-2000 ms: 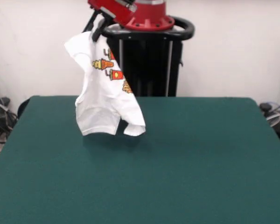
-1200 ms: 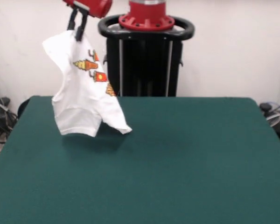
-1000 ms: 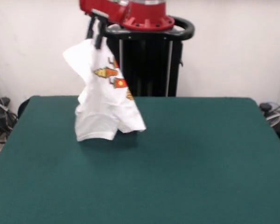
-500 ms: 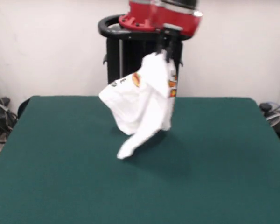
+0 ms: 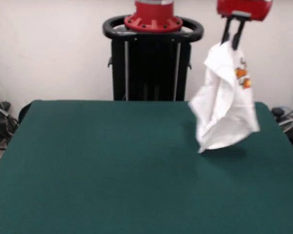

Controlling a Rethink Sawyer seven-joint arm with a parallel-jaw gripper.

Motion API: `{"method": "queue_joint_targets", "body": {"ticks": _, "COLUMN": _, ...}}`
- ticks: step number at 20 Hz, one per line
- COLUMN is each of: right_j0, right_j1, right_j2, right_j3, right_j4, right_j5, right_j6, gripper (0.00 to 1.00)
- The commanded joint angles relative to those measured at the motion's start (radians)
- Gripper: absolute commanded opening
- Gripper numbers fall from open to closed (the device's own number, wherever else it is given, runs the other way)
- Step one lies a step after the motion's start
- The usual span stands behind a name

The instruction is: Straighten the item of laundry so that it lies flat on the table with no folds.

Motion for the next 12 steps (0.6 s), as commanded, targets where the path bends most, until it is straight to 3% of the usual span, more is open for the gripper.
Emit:
{"method": "queue_joint_targets", "body": {"ticks": 1, "right_j0": 0.011, "right_j1": -0.138, "right_j2": -0.055, "right_j3": -0.043, "right_j4": 0.028, "right_j5": 0.251, "right_j6": 0.310, "gripper": 0.00}}
{"method": "queue_joint_targets", "body": {"ticks": 3, "right_j0": -0.030, "right_j1": -0.177, "right_j2": -0.046, "right_j3": -0.023, "right_j4": 0.010, "right_j5": 0.267, "right_j6": 0.243, "gripper": 0.00}}
{"method": "queue_joint_targets", "body": {"ticks": 5, "right_j0": -0.122, "right_j1": -0.198, "right_j2": -0.019, "right_j3": 0.043, "right_j4": -0.007, "right_j5": 0.187, "right_j6": 0.102, "gripper": 0.00}}
{"method": "queue_joint_targets", "body": {"ticks": 8, "right_j0": -0.398, "right_j1": -0.182, "right_j2": 0.129, "right_j3": 0.233, "right_j4": 0.010, "right_j5": -0.117, "right_j6": -0.224, "gripper": 0.00}}
{"method": "queue_joint_targets", "body": {"ticks": 10, "right_j0": -0.592, "right_j1": -0.165, "right_j2": 0.264, "right_j3": 0.316, "right_j4": -0.063, "right_j5": -0.319, "right_j6": -0.342, "gripper": 0.00}}
{"method": "queue_joint_targets", "body": {"ticks": 12, "right_j0": -0.782, "right_j1": -0.122, "right_j2": 0.407, "right_j3": 0.357, "right_j4": -0.193, "right_j5": -0.479, "right_j6": -0.362, "gripper": 0.00}}
